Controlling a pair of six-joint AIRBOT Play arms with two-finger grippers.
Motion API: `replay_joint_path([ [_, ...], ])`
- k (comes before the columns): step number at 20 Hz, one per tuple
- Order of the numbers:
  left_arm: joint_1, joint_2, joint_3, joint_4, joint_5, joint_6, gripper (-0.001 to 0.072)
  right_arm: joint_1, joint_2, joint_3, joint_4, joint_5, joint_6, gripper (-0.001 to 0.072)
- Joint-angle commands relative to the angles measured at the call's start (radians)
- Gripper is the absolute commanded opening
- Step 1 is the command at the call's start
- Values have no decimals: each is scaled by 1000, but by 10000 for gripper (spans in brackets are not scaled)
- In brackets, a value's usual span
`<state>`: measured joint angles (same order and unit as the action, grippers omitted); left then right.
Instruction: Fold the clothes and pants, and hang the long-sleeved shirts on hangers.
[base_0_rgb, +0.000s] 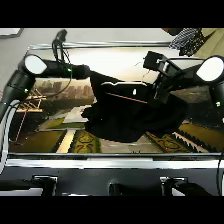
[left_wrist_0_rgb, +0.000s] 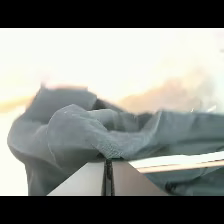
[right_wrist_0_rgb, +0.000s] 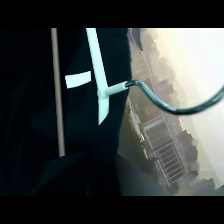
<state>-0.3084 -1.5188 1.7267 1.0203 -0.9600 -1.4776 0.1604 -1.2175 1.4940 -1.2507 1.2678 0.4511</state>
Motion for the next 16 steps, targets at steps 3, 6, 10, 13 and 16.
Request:
replay_joint_path([
  [3,-26,0,170,8,-65,15,30,0,-39,-10,-7,-68,49,41],
  [6,-79,0,240,8,-114,13,30,1,-63,-10,-6,-138,89,41],
  [10,-161,-13,249,24,-170,-70,30,1,-64,2,0,-227,166,40],
  [13,-240,-55,249,120,-168,-99,31,1,-25,15,9,-230,167,41],
  [16,-299,-107,249,178,-168,-148,31,1,48,15,-18,-214,177,41],
])
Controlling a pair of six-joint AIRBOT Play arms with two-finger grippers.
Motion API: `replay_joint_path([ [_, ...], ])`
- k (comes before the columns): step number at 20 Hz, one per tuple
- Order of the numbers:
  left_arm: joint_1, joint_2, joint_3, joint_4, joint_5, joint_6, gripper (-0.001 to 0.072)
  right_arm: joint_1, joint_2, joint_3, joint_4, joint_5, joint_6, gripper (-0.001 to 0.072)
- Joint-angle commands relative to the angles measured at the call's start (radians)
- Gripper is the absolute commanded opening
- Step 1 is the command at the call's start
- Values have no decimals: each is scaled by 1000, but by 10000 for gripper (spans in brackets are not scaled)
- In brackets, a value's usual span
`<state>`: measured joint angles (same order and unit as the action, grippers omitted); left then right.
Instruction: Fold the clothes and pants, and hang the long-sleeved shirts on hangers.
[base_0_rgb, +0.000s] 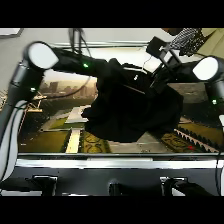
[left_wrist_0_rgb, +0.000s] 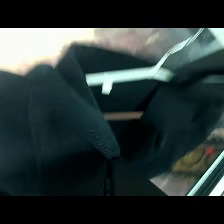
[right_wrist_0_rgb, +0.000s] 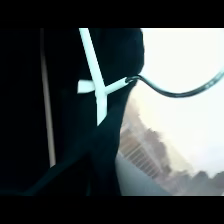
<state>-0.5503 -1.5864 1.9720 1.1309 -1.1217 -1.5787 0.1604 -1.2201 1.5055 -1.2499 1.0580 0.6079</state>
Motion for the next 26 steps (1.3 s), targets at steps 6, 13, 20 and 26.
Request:
replay_joint_path([
  [6,-100,-56,3,232,-44,-244,31,0,159,3,-153,79,76,41],
  [13,-64,-57,6,232,-146,-112,613,0,198,3,-120,121,86,41],
  [20,193,15,6,152,-186,361,612,0,165,2,3,128,-50,41],
  [26,253,-12,5,1,-182,853,608,0,69,2,95,150,-248,41],
])
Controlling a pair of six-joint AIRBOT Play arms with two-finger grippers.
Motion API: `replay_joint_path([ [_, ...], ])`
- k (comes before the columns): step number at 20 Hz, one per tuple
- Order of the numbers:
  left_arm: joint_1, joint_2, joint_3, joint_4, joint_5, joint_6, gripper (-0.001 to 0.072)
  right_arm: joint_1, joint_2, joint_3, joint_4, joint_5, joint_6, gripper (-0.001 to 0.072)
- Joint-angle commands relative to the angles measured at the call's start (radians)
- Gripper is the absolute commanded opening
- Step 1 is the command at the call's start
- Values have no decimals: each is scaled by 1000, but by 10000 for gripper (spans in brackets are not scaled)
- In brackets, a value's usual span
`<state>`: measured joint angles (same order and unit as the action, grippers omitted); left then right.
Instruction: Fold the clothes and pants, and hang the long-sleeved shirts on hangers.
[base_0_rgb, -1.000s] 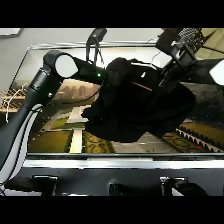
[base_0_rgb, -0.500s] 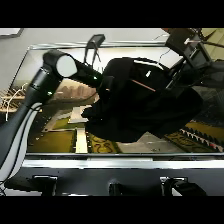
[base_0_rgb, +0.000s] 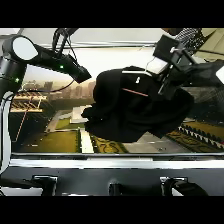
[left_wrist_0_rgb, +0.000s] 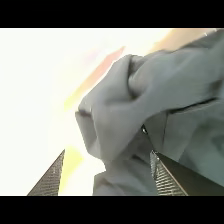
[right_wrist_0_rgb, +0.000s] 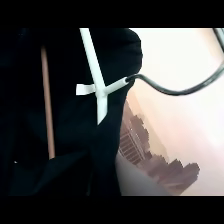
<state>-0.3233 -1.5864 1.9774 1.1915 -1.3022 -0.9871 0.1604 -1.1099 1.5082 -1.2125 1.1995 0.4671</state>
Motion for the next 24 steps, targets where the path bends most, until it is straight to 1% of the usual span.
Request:
replay_joint_path([
  [1,24,-23,-2,-64,-1,314,608,0,-56,0,73,10,-126,41],
  [3,23,-47,-2,-121,-24,430,608,0,-80,0,90,10,-147,41],
  [4,23,-58,-2,-151,-41,470,608,0,-87,0,95,10,-148,41],
  [6,22,-82,-2,-205,-63,511,608,0,-91,0,104,10,-159,41],
  [8,18,-103,-2,-248,-71,520,607,0,-91,0,106,12,-159,41],
  [15,-6,-147,-2,-288,-71,520,585,0,-91,0,121,39,-162,42],
  [16,-9,-152,-2,-287,-71,520,477,0,-91,0,121,40,-162,42],
  [17,-9,-157,-2,-287,-77,520,317,0,-91,0,121,39,-162,42],
  [18,-9,-160,-2,-287,-91,520,121,0,-91,0,121,40,-162,42],
  [19,-9,-161,-2,-287,-95,518,33,0,-91,0,121,39,-162,42],
  [22,-8,-161,-2,-287,-96,517,32,0,-91,0,119,39,-155,44],
  [23,-8,-161,-2,-286,-96,516,31,0,-91,0,117,38,-136,54],
  [24,-8,-160,-2,-287,-96,516,30,0,-91,0,101,36,-108,144],
])
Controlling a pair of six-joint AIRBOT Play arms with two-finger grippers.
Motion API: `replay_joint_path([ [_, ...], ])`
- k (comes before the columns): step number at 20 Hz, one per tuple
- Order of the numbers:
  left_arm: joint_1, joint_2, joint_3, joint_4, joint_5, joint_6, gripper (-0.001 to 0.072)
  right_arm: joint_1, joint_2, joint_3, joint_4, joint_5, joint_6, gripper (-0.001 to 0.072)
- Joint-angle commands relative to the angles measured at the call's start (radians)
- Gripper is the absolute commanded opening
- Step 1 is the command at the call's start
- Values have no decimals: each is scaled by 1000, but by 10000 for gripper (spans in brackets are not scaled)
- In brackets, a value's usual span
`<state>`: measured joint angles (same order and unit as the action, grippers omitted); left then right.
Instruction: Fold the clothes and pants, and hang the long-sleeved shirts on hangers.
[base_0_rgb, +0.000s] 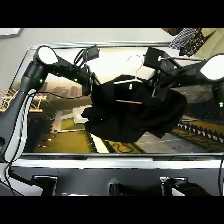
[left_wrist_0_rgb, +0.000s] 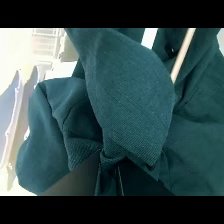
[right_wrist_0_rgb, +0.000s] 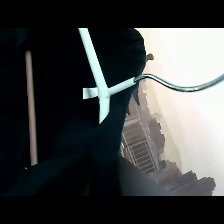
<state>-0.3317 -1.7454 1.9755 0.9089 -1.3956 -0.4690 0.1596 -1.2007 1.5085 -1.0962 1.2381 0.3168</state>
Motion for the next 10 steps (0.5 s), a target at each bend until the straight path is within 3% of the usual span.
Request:
replay_joint_path([
  [1,0,0,1,-4,1,-2,29,0,0,0,-37,-3,70,233],
  [2,0,2,2,-4,1,-2,28,0,0,0,-71,-2,100,271],
  [4,0,5,2,-5,2,-2,28,0,6,0,-130,-4,145,273],
  [6,1,8,3,-5,10,-2,28,-2,21,0,-183,-15,200,377],
  [7,2,8,3,-4,14,-2,28,-2,32,0,-213,-21,230,395],
  [10,8,11,3,-5,16,-2,27,-2,67,0,-316,-21,301,395],
])
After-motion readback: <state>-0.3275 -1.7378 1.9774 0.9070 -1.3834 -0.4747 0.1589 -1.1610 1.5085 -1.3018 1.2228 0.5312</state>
